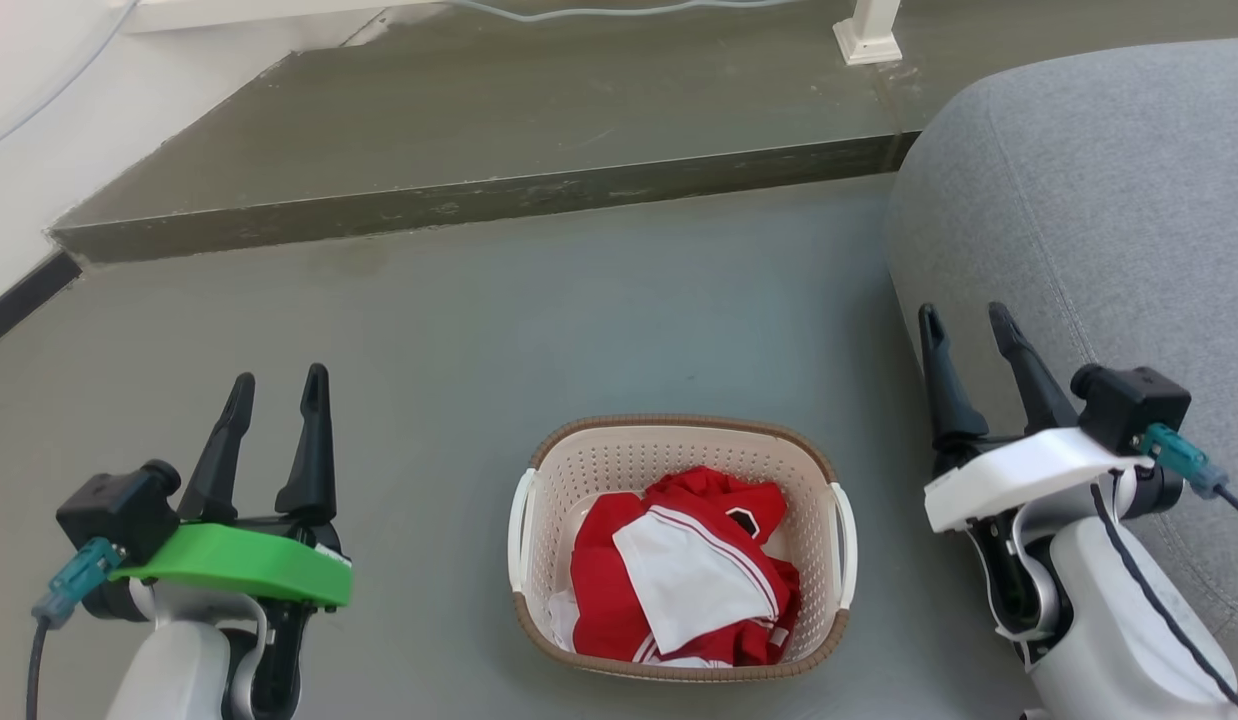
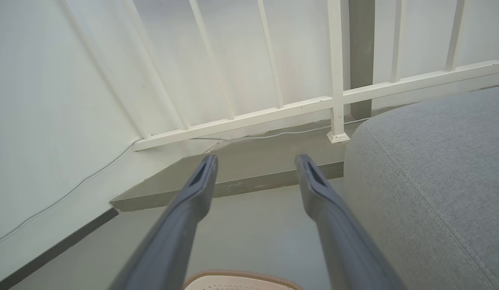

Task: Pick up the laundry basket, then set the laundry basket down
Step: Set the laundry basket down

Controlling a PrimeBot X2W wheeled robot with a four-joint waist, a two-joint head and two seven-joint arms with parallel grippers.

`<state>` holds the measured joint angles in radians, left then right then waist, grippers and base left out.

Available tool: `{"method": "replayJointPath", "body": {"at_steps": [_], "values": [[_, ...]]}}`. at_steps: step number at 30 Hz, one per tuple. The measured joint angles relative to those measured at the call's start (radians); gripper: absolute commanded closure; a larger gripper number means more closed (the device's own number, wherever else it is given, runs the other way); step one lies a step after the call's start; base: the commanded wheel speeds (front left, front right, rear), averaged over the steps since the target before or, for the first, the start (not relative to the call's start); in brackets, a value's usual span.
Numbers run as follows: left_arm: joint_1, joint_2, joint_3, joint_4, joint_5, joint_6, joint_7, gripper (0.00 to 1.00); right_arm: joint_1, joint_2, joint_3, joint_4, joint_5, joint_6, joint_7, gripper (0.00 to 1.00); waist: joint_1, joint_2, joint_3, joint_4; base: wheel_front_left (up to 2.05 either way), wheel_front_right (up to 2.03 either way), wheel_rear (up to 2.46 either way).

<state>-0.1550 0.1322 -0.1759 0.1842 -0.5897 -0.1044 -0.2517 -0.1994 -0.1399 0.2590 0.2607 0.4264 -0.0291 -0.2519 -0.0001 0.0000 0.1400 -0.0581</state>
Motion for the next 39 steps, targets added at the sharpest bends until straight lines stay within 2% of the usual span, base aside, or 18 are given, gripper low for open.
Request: {"method": "replayJointPath", "body": {"at_steps": [17,26,39], "values": [[0.055,-0.046,0.042,-0.028,0.058,-0.011,0.0,0.0,0.051,0.016,-0.049,-0.043,-0.049,0.013,0.0,0.0,0.0,0.0,0.006,-0.008,0.0,0.0,0.0],[0.06,-0.046,0.021,-0.016,0.066,-0.019,0.0,0.0,0.064,0.033,-0.052,-0.063,-0.061,0.02,0.0,0.0,0.0,0.0,0.044,-0.023,0.0,0.0,0.0],[0.023,-0.025,-0.019,0.099,0.054,-0.019,0.0,0.0,0.062,0.057,-0.055,-0.105,-0.082,0.03,0.0,0.0,0.0,0.0,0.148,-0.055,0.0,0.0,0.0]]}}
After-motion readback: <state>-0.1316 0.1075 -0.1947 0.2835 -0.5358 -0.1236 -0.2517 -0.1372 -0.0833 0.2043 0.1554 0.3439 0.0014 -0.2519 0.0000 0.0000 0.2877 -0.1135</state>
